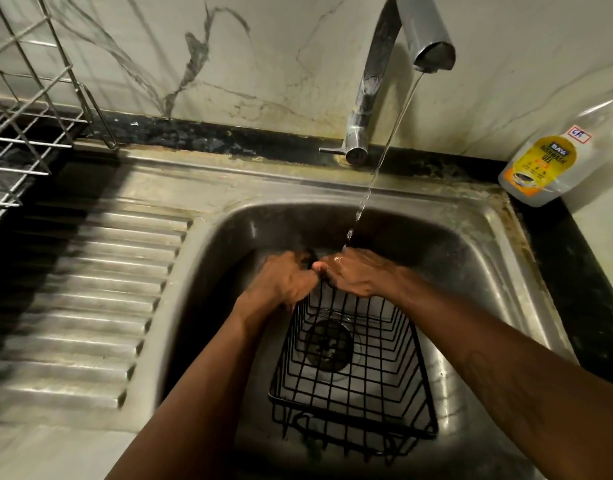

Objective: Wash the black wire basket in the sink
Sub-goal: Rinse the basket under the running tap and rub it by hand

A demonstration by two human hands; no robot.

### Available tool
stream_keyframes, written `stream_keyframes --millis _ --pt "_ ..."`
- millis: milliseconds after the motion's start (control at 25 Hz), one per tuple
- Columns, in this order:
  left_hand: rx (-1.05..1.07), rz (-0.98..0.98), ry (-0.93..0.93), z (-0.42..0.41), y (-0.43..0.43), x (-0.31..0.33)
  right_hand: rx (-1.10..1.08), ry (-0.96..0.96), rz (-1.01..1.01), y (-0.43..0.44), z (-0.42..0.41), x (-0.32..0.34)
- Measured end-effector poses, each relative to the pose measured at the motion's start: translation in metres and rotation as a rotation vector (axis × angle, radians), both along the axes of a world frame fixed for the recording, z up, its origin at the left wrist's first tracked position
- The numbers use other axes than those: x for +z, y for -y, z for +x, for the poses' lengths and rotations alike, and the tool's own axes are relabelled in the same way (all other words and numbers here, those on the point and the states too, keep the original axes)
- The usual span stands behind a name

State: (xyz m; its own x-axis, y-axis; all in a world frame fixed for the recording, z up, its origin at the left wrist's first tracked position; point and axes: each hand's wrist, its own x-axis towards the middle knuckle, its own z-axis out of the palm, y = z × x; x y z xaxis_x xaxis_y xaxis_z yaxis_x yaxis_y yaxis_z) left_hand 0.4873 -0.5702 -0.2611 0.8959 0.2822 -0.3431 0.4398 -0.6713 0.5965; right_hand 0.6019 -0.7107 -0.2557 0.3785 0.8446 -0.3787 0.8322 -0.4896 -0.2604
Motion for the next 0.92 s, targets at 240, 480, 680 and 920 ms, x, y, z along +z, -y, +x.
stream_keyframes --millis 240,480,680,920 --pt "0.282 -0.046 0.056 0.005 0.012 0.004 -0.038 -0.037 0.000 0.009 0.020 -0.011" --pt "0.337 -0.118 0.091 0.005 0.019 0.009 -0.119 -0.091 -0.122 0.029 0.036 -0.008" --pt "0.437 -0.087 0.066 0.002 0.023 0.016 0.043 -0.035 0.058 -0.032 -0.005 -0.007" --pt "0.409 -0.070 -0.017 -0.016 0.004 0.018 -0.127 -0.234 -0.161 0.014 0.006 0.000"
